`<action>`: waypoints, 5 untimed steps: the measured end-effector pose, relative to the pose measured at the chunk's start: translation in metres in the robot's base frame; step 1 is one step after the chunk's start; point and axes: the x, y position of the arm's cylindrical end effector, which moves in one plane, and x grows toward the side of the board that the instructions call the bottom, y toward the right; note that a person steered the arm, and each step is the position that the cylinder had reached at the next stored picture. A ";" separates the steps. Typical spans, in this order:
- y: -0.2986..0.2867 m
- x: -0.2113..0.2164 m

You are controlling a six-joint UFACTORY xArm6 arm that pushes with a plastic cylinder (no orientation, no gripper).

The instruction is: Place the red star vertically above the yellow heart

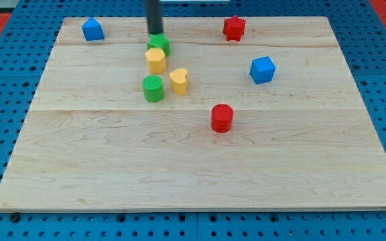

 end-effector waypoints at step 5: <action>0.193 -0.060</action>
